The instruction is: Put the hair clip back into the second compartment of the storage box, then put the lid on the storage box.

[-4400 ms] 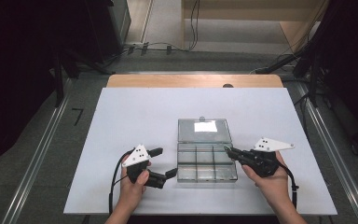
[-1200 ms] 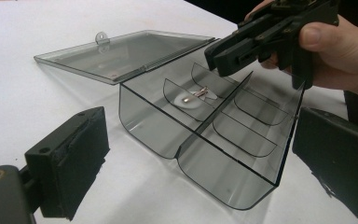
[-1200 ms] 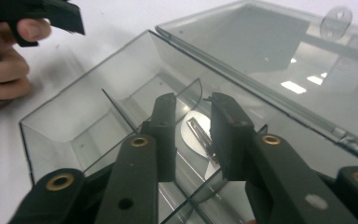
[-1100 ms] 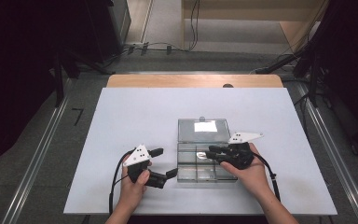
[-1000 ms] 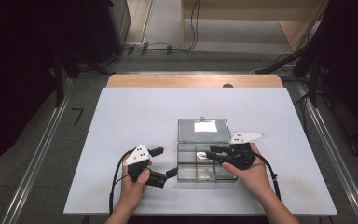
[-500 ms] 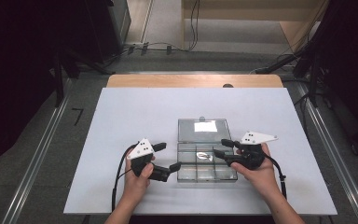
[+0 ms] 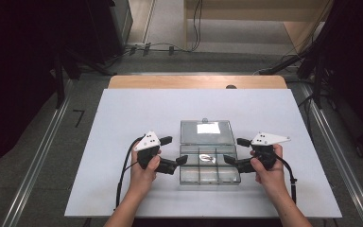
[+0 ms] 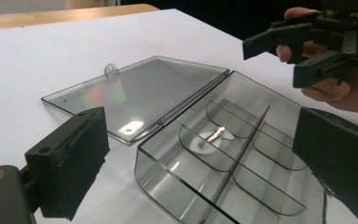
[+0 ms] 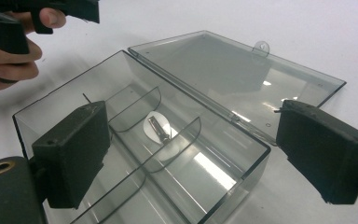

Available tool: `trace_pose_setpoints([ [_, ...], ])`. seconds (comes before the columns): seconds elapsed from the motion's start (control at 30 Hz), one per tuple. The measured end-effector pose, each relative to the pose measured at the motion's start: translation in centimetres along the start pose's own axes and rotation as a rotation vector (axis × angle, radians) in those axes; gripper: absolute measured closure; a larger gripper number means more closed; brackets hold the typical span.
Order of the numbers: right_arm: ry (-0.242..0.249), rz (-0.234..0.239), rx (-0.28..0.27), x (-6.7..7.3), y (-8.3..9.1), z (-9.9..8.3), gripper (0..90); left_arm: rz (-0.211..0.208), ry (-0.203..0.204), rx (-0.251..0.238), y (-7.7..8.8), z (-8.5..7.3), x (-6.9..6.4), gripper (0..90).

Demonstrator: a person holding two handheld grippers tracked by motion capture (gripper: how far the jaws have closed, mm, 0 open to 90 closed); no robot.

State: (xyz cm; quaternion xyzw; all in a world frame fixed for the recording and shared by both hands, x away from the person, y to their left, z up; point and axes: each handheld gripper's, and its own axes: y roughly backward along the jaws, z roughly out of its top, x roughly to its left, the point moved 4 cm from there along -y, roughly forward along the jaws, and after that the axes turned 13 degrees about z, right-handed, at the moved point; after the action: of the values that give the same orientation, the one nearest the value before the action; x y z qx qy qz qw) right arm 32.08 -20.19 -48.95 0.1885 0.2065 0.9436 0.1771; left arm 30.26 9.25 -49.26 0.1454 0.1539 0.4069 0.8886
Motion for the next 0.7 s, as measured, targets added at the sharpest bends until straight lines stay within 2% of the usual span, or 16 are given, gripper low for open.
trace_pose_setpoints([
  [0.13, 0.001, 0.016, -0.019, -0.1, 0.2, 0.1, 0.7, -0.002, 0.010, 0.009, -0.7, 0.4, 0.2, 3.4],
  [0.27, -0.002, 0.012, -0.019, -0.1, 0.2, 0.1, 0.2, -0.004, 0.005, 0.023, -1.4, 0.8, 0.4, 3.4],
  [0.53, -0.009, 0.005, -0.033, -0.3, 0.2, 0.2, 0.0, 0.006, 0.020, 0.054, -3.1, 1.1, 1.1, 4.3],
  [0.63, -0.011, -0.005, -0.034, -0.5, 0.3, 0.2, 0.0, 0.010, 0.046, 0.055, -3.7, 1.2, 1.5, 5.2],
  [0.7, -0.011, -0.006, -0.038, -0.6, 0.3, 0.3, 0.0, 0.020, 0.061, 0.075, -4.1, 1.1, 1.9, 6.1],
])
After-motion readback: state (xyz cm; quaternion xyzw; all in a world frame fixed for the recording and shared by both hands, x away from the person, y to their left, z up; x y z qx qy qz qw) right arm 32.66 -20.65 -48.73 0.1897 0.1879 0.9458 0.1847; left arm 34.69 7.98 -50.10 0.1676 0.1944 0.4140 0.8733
